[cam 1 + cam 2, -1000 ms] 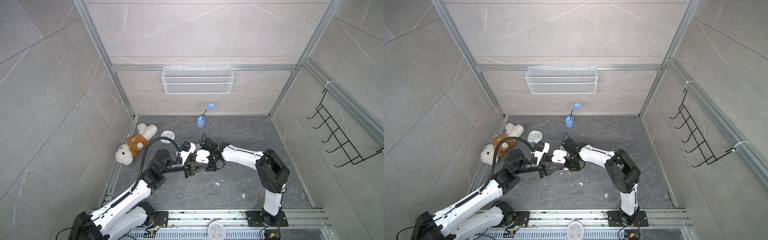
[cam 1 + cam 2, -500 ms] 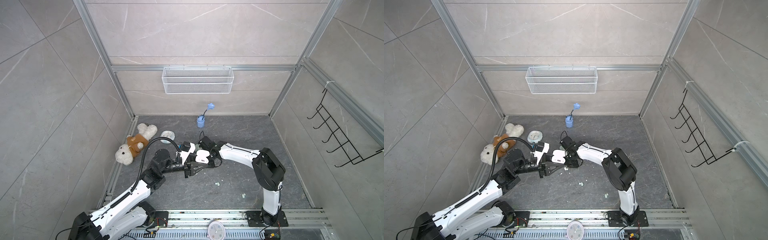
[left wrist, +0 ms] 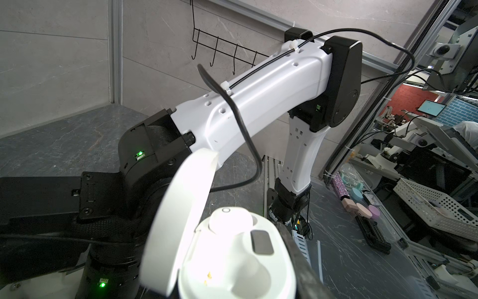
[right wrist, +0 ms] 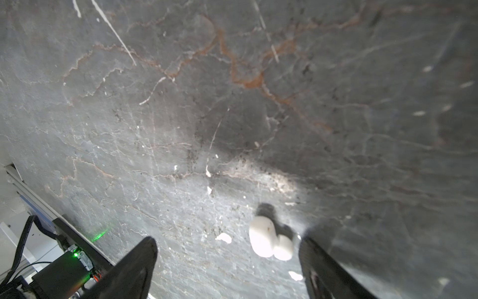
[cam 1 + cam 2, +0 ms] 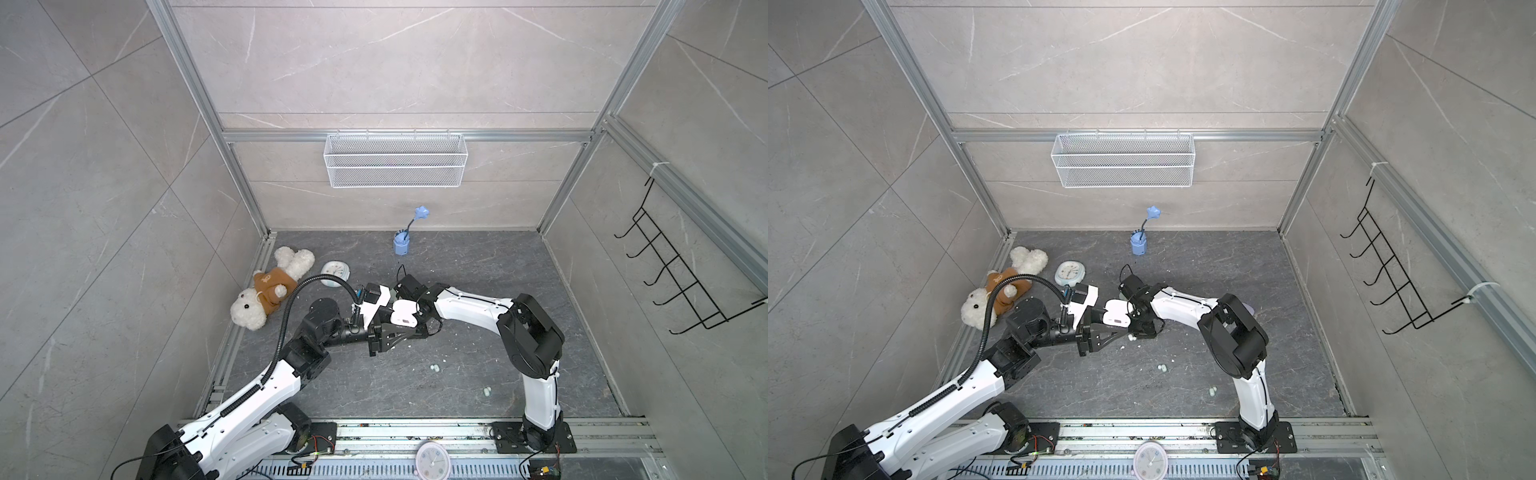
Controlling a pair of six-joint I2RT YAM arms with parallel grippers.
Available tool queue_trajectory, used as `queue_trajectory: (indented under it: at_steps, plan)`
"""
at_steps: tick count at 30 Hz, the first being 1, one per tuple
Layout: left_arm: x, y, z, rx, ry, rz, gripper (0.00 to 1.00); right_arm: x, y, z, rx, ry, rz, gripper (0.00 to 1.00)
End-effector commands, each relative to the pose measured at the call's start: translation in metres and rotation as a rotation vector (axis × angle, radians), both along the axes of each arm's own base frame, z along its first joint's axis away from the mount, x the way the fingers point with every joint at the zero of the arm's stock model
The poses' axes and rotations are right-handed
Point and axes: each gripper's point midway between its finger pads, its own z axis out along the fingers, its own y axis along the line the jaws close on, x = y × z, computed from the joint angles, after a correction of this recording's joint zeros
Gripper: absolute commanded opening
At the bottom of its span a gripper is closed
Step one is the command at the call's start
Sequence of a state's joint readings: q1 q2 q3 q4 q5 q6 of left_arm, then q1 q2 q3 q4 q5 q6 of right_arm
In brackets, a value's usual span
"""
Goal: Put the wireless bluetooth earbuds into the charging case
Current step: 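Close the right gripper on the second white earbud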
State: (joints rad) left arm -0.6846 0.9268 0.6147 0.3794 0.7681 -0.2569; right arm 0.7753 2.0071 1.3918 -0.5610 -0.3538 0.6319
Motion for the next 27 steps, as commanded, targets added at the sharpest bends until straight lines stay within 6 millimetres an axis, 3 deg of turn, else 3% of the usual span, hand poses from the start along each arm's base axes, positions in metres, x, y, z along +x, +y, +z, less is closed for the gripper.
queue_trajectory:
  at_steps: [1,9,15,27]
  plan:
    - [-0.001,0.002,0.017,-0.036,-0.072,0.002,0.14,-0.006,0.006,0.004,0.017,0.008,0.022,0.88]
    - [-0.002,0.003,0.018,-0.038,-0.074,0.003,0.14,-0.009,0.007,0.005,0.016,0.02,0.022,0.88]
    - [-0.002,0.003,0.018,-0.037,-0.074,0.002,0.14,0.002,-0.009,0.012,-0.071,-0.045,-0.024,0.86]
    - [-0.008,0.007,0.024,-0.052,-0.073,0.0,0.14,0.016,-0.019,0.016,-0.247,-0.113,0.02,0.65]
